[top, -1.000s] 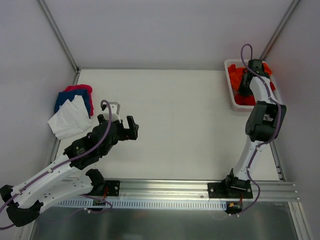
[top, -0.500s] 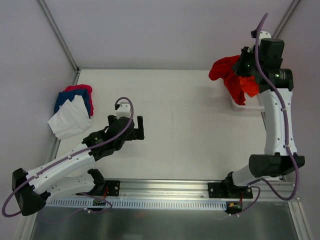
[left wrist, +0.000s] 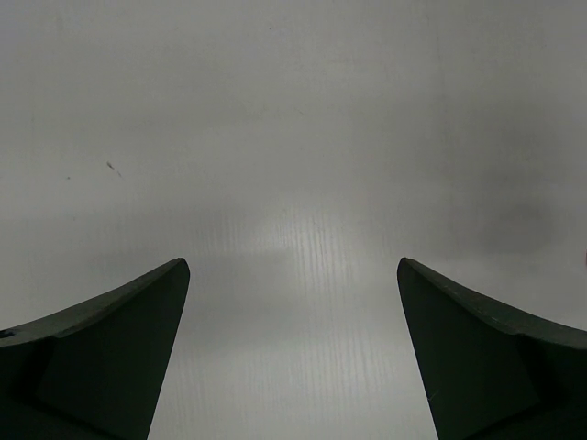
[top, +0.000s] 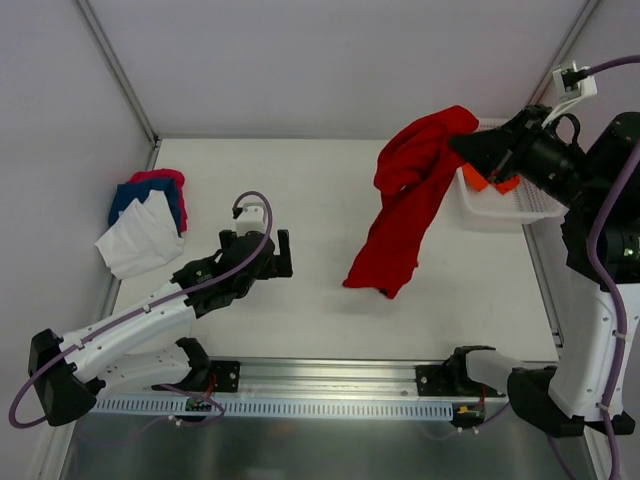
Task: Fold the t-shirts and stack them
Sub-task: Grab the tshirt from the pile, then move the tshirt to the center of the board
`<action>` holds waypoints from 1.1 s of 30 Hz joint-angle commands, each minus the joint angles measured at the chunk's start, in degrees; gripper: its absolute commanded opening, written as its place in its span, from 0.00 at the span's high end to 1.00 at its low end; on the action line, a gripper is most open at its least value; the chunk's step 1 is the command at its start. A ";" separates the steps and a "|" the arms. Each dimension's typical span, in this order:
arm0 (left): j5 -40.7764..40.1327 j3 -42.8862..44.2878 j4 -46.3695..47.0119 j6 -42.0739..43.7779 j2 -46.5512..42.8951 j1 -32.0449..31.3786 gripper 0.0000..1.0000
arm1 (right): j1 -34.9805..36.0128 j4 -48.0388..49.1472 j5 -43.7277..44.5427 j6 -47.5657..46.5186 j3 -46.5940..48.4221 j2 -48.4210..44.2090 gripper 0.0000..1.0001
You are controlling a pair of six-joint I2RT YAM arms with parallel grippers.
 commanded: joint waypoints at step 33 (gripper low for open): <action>8.61 -3.37 5.11 -12.38 6.24 -11.42 0.14 | 19.63 3.53 29.02 7.33 -61.56 -25.62 0.01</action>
